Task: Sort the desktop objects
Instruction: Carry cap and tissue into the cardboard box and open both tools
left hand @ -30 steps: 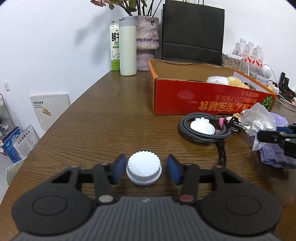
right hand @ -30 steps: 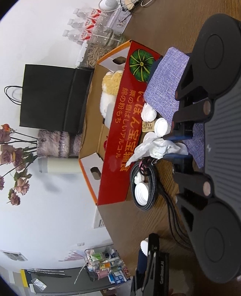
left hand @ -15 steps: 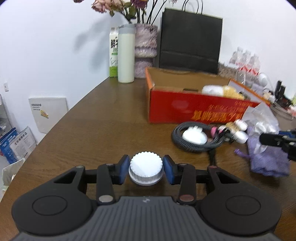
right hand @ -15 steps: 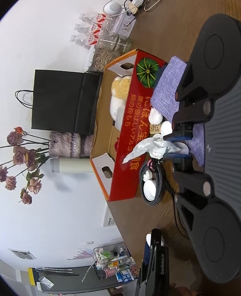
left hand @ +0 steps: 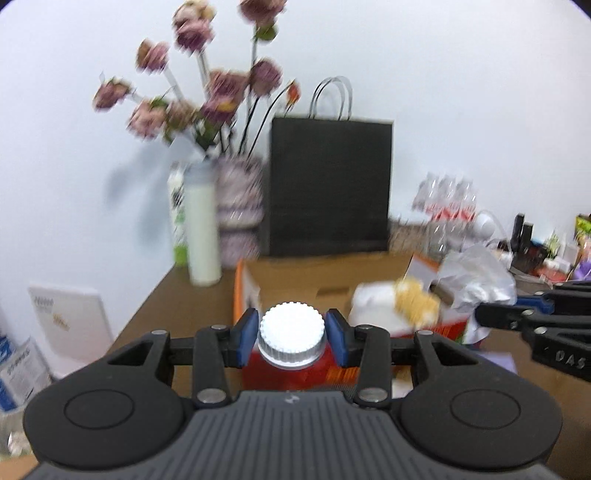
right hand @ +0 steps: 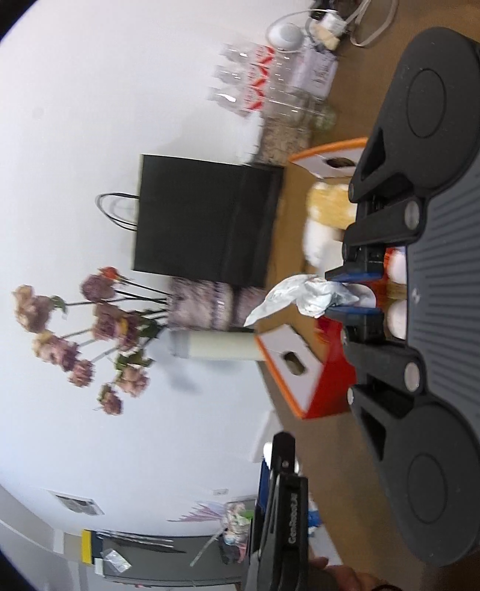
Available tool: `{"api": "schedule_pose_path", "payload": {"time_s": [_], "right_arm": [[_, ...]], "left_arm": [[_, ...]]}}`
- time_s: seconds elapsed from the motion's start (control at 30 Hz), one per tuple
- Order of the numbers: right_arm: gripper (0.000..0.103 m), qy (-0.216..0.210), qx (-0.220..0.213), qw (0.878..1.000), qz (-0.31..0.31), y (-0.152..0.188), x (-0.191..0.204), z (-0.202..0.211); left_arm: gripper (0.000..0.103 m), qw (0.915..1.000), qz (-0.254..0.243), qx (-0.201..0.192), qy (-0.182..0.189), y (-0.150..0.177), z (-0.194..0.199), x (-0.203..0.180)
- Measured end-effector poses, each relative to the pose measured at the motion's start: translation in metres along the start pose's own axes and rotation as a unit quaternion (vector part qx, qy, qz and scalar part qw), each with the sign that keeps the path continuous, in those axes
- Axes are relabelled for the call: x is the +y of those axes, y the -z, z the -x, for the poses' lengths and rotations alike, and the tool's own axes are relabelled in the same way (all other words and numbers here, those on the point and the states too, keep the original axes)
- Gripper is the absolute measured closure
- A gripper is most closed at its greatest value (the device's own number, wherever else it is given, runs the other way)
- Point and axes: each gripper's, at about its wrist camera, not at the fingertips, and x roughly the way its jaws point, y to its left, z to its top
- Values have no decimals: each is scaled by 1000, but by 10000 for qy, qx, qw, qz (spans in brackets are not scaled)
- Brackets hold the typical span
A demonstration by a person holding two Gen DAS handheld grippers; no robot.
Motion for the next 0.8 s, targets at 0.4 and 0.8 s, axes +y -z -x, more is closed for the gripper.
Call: {"api": "schedule_pose_path", "payload": {"time_s": [0.4,0.8], "right_arm": [[91,192,-365,9989,-241,-37,-35,-55],[91,165,734,9965,-370,3,-73,-139]], "left_arm": [[62,9984,-9,-410,395,-39,-54,-37],[62,9994,-156,254,151,-23,-136,-23]]}}
